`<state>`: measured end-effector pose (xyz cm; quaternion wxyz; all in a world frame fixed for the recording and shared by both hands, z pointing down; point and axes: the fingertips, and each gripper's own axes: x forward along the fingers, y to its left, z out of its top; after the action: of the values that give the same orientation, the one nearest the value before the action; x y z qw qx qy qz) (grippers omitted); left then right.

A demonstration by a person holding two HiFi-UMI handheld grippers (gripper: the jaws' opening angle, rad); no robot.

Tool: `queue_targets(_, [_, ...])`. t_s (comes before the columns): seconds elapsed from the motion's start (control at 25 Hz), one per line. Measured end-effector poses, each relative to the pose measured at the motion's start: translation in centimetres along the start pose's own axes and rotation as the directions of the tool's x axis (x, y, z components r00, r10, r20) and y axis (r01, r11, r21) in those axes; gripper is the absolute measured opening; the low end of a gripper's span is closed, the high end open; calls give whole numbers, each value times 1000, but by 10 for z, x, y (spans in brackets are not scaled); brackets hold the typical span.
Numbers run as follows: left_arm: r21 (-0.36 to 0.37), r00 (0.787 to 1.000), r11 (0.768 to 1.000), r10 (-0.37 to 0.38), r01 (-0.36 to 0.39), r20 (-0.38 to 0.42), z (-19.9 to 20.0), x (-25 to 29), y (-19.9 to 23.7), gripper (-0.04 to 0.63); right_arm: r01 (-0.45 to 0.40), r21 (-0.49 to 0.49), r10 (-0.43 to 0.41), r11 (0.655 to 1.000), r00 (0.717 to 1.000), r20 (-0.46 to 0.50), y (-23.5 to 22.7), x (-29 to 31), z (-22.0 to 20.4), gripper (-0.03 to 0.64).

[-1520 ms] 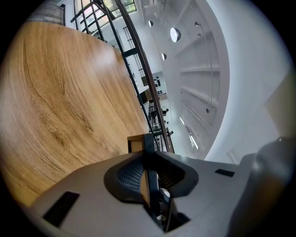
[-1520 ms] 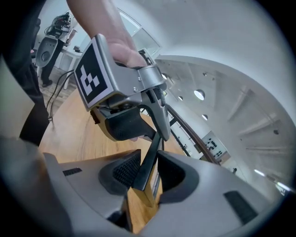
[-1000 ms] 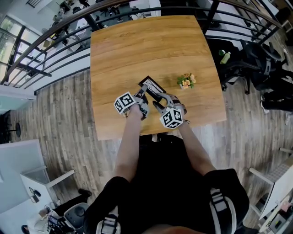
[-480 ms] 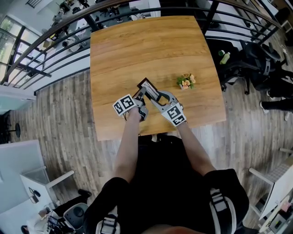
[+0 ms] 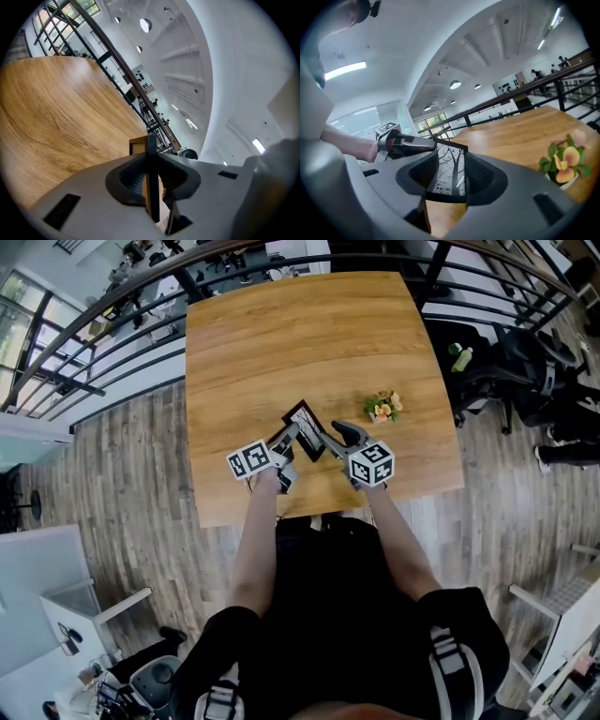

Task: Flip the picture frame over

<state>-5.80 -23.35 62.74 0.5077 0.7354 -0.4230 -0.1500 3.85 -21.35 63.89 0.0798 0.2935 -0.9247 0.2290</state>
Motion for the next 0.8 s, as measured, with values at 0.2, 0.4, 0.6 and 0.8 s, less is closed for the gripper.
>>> queue_targets(0.2, [32, 996, 996, -84, 86, -38, -4, -5, -14, 89, -7, 49, 9, 999, 999, -43, -9, 0, -12, 196])
queue_targets(0.4, [63, 975, 977, -193, 201, -113, -17, -13, -30, 91, -65, 113, 73, 992, 995, -73, -6, -2, -24, 190])
queue_targets(0.6, [85, 966, 970, -216, 229, -140, -22, -21, -26, 91, -70, 132, 81, 989, 993, -86, -9, -3, -30, 179])
queue_targets(0.8, [63, 956, 964, -246, 259, -162, -27, -26, -25, 89, -64, 130, 78, 989, 991, -105, -13, 0, -34, 164])
